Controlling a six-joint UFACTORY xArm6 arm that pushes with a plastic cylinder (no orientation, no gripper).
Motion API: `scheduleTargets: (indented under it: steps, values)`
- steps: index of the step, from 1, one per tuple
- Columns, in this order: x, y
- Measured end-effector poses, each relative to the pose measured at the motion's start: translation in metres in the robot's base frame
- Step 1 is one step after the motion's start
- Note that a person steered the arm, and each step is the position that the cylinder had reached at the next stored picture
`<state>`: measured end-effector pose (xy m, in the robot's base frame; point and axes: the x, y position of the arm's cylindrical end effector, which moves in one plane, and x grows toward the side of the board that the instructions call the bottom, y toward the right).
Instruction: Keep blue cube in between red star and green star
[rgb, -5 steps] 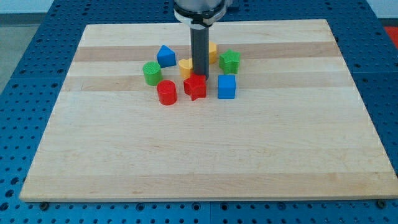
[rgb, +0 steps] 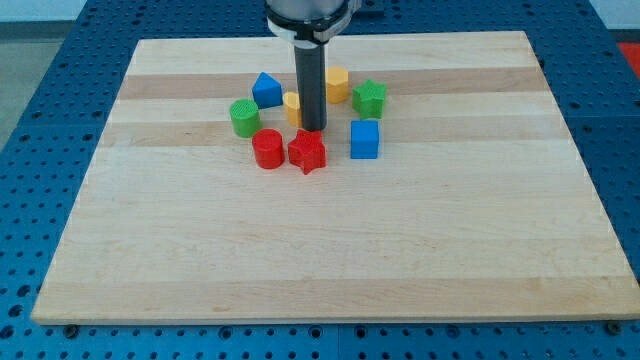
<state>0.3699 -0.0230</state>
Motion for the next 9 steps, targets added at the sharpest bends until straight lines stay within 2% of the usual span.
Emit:
scheduleTargets:
  steps: [4, 7, 8, 9]
  values:
    - [-0.001, 0.055]
    - [0.043, 0.121]
    - [0.071, 0.12]
    - [0.075, 0.106]
